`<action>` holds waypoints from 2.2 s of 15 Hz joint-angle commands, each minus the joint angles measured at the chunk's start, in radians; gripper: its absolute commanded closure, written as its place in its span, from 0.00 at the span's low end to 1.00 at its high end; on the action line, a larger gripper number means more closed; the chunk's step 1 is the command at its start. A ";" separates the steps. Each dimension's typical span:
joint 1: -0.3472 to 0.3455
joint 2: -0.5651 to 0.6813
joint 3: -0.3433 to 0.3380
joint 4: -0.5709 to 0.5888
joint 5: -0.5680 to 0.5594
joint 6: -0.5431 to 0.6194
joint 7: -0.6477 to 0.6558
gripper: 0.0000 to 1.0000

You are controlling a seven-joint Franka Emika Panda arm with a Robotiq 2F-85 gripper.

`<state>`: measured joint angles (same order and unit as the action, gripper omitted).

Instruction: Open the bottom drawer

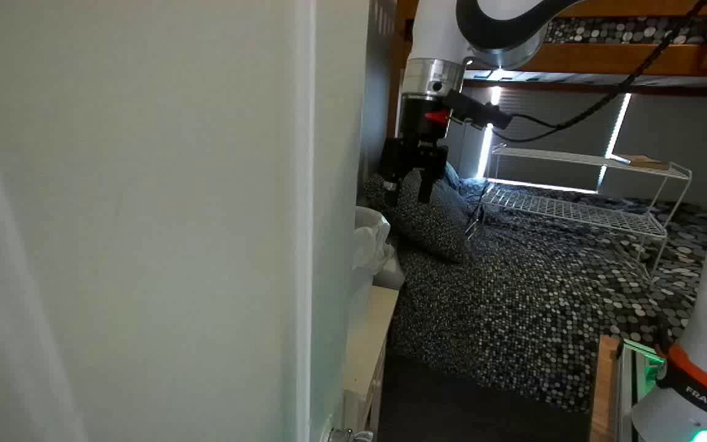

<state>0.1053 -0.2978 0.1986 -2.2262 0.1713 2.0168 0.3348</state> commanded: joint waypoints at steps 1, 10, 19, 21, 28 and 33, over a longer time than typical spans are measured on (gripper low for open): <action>0.006 0.001 -0.005 0.002 -0.002 -0.002 0.002 0.00; -0.040 0.016 -0.015 -0.169 -0.275 0.083 -0.057 0.00; -0.087 0.098 -0.108 -0.436 -0.399 0.355 -0.170 0.00; -0.087 0.133 -0.156 -0.470 -0.331 0.407 -0.295 0.00; -0.095 0.278 -0.270 -0.523 -0.079 0.637 -0.734 0.00; -0.113 0.269 -0.256 -0.515 -0.107 0.616 -0.706 0.00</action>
<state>0.0021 -0.0282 -0.0669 -2.7415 0.0650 2.6357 -0.3723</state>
